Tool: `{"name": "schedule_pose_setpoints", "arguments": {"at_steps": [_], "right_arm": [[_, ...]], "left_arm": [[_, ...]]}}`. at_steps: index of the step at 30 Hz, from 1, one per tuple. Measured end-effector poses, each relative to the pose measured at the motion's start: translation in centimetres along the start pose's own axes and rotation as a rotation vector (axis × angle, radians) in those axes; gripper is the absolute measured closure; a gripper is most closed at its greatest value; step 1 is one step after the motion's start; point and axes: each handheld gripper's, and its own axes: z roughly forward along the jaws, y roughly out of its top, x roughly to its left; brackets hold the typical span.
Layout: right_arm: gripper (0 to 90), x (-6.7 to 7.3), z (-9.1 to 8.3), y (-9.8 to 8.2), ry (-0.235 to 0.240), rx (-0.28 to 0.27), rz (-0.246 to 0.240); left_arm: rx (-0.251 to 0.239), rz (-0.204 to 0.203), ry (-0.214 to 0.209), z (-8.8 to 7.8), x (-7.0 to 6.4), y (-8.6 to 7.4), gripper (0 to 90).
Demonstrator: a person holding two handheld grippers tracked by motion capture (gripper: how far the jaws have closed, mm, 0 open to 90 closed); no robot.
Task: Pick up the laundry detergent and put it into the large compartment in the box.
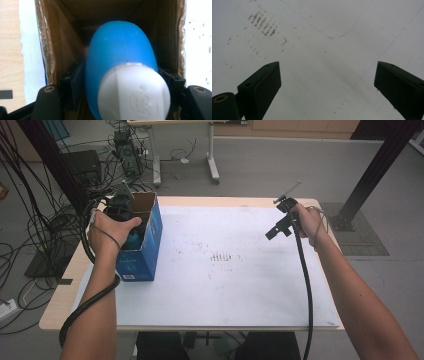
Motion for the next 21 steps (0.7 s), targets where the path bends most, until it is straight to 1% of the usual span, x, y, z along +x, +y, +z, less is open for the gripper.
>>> {"name": "schedule_pose_setpoints", "arguments": {"at_steps": [5,11,14,16,18,19,20,21], "right_arm": [[7.1,0.1,0.1,0.1,0.001,0.002,0.000],[7.0,0.0,0.2,0.1,0.001,0.003,0.000],[7.1,0.0,0.2,0.1,0.002,0.002,0.000],[7.1,0.0,0.2,0.1,0.001,0.004,-0.001],[7.1,0.1,0.2,0.2,0.000,0.003,-0.004],[7.1,0.1,0.2,0.2,0.000,0.003,-0.005],[7.1,0.1,0.2,0.2,0.000,0.003,-0.005],[7.1,0.1,0.2,0.2,-0.002,0.001,-0.007]], "left_arm": [[0.001,-0.005,-0.005,-0.1,0.1,0.0,31.8],[-0.001,-0.005,0.000,-0.5,0.0,0.0,31.7],[-0.020,0.000,-0.009,-1.4,-0.2,0.0,31.6],[-0.029,0.007,-0.001,-1.9,-0.4,0.1,31.6],[-0.038,0.010,-0.001,-2.4,-0.5,0.1,31.6],[-0.044,0.008,0.007,-2.7,-0.7,0.1,31.6],[-0.044,0.008,0.007,-2.7,-0.7,0.1,31.6],[-0.054,0.015,0.011,-3.2,-0.8,0.2,31.6]]}}
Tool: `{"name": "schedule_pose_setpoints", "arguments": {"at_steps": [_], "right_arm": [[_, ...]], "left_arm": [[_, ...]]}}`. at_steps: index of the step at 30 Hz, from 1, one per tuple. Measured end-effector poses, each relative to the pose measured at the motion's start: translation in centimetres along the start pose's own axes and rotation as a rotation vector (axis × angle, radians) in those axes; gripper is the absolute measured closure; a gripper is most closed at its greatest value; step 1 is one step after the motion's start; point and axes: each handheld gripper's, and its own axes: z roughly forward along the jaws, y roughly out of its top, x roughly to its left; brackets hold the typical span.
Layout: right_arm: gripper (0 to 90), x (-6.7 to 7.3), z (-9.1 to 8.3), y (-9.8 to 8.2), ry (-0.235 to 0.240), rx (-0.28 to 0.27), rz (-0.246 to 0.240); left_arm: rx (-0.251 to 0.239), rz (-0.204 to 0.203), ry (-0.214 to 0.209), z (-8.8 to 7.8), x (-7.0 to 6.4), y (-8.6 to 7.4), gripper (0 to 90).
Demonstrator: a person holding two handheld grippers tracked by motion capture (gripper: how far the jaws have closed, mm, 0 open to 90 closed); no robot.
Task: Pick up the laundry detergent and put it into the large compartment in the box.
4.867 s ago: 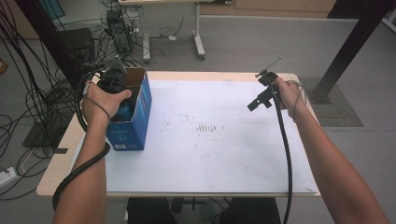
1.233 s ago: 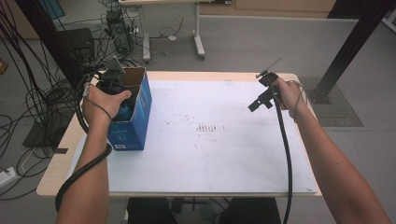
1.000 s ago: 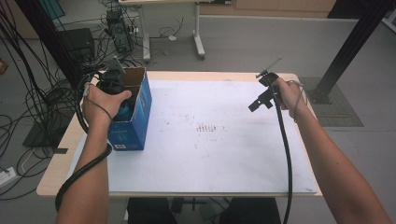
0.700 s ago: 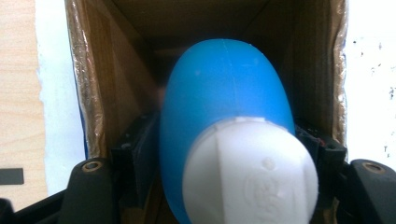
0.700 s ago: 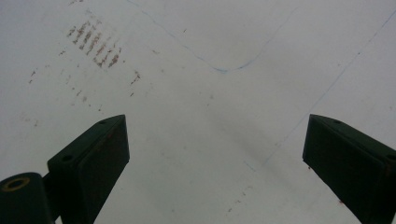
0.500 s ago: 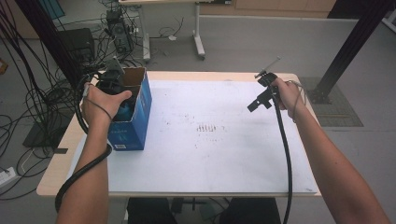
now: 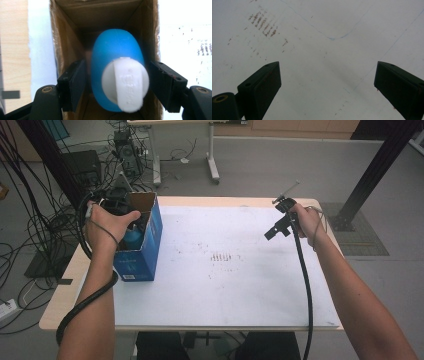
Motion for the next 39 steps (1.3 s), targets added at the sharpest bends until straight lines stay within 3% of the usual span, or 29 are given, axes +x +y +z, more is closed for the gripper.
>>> {"name": "schedule_pose_setpoints", "arguments": {"at_steps": [20,32,36,39], "right_arm": [[7.1,0.3,-0.2,0.0,0.005,-0.008,-0.008],[7.0,0.6,-0.2,0.1,0.002,-0.005,-0.011],[7.0,0.7,-0.1,0.2,0.005,-0.003,-0.014],[7.1,0.8,-0.1,0.2,0.008,-0.003,-0.017]], "left_arm": [[-0.101,0.038,0.010,-5.8,-1.4,-0.1,27.5],[-0.105,0.066,-0.035,-8.3,-2.6,-0.8,16.2],[-0.058,0.076,-0.094,-9.1,-3.2,-0.7,10.3],[-0.046,0.096,-0.085,-9.5,-3.7,-0.7,8.5]]}}
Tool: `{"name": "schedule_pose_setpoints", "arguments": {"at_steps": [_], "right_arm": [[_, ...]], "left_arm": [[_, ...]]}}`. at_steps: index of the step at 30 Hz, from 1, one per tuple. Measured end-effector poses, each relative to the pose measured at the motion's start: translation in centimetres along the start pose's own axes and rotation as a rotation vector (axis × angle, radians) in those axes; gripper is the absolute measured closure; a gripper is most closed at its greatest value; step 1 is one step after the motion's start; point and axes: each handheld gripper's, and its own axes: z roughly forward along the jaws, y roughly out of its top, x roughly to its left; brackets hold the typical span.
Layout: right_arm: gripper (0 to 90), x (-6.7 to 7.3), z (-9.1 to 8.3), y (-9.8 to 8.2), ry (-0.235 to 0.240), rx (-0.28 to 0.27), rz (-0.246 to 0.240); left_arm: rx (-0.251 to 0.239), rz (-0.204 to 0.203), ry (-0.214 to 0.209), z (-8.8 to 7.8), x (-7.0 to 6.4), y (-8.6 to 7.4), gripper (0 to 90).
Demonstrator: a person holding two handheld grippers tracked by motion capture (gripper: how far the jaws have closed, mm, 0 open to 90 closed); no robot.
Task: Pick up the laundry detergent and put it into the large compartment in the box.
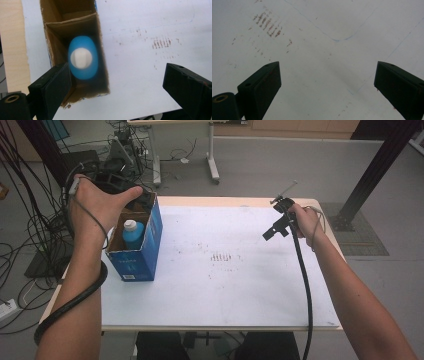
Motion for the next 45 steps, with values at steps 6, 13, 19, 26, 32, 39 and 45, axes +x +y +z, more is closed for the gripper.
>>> {"name": "schedule_pose_setpoints", "arguments": {"at_steps": [6,13,19,26,32,39,45], "right_arm": [[7.1,0.2,-0.4,-0.3,-0.005,-0.006,0.004],[7.2,0.4,-0.6,-0.3,-0.015,-0.004,0.002],[7.2,0.7,-1.0,-0.3,-0.015,-0.010,-0.002],[7.2,0.8,-1.0,-0.5,-0.011,-0.012,0.001],[7.2,0.9,-1.0,-0.5,-0.010,-0.012,-0.001],[7.2,0.8,-0.9,-0.7,-0.006,-0.014,0.001],[7.2,0.9,-0.6,-0.8,-0.003,-0.013,-0.001]], "left_arm": [[0.017,0.022,0.009,-0.3,-1.0,-0.1,6.4],[0.037,0.078,0.002,-0.7,-2.7,-0.5,5.2],[0.035,0.130,-0.012,-1.2,-4.5,-0.9,5.0],[0.056,0.187,-0.025,-0.8,-6.6,-1.3,5.1],[0.074,0.223,-0.032,0.0,-7.8,-1.5,5.0],[0.104,0.269,-0.049,2.2,-9.6,-1.9,5.1],[0.121,0.292,-0.065,4.5,-10.6,-2.5,5.3]]}}
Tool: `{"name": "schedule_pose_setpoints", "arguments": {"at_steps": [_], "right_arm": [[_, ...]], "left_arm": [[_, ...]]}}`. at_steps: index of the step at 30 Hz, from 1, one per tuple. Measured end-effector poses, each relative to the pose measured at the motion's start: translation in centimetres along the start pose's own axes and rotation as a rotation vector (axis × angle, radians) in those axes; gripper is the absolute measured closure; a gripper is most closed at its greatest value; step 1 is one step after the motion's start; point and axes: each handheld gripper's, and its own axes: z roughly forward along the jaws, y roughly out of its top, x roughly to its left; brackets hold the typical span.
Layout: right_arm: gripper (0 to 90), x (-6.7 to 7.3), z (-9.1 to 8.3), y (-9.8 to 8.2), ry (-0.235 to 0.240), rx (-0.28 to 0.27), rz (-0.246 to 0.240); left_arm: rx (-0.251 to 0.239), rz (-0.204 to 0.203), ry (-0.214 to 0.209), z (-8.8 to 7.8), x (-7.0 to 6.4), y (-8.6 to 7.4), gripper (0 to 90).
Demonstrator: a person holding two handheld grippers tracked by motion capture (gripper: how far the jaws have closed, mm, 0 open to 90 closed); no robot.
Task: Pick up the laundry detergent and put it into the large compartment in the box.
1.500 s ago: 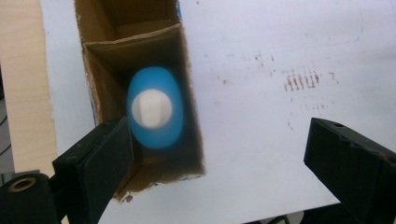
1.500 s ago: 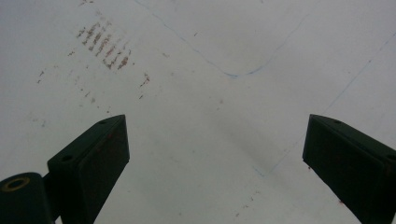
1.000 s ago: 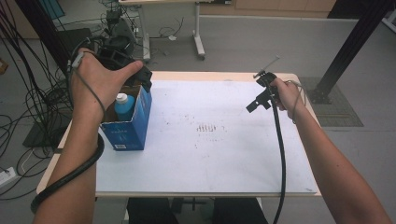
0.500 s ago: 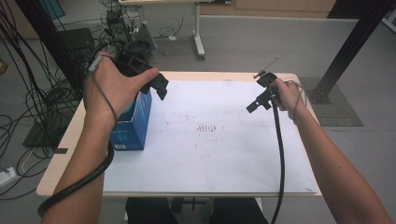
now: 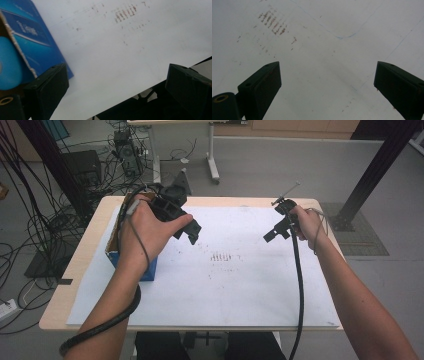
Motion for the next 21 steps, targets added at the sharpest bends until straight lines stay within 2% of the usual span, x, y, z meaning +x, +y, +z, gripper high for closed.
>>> {"name": "schedule_pose_setpoints", "arguments": {"at_steps": [4,5,7,8,9,10,20,21], "right_arm": [[7.3,0.0,0.2,0.0,0.002,0.004,0.002],[7.3,0.0,0.2,0.0,0.002,0.004,0.002],[7.2,0.0,0.3,-0.1,0.002,0.005,0.001],[7.3,0.0,0.3,-0.1,0.001,0.006,0.003],[7.3,-0.1,0.3,-0.1,0.002,0.007,0.001],[7.3,-0.1,0.3,-0.1,0.002,0.007,0.001],[7.3,-0.5,0.3,-0.5,0.004,0.006,0.013],[7.3,-0.5,0.3,-0.5,0.004,0.006,0.013]], "left_arm": [[0.010,0.006,-0.020,2.5,-0.5,-0.2,5.3],[0.010,0.006,-0.020,2.5,-0.5,-0.2,5.3],[0.013,0.002,-0.026,3.7,-0.6,-0.3,5.3],[0.013,0.002,-0.026,3.7,-0.6,-0.3,5.2],[0.016,0.001,-0.036,4.7,-0.7,-0.4,5.2],[0.016,0.001,-0.036,4.7,-0.7,-0.4,5.2],[0.042,-0.014,-0.059,9.2,-1.1,-0.9,5.2],[0.042,-0.014,-0.059,9.2,-1.1,-0.9,5.2]]}}
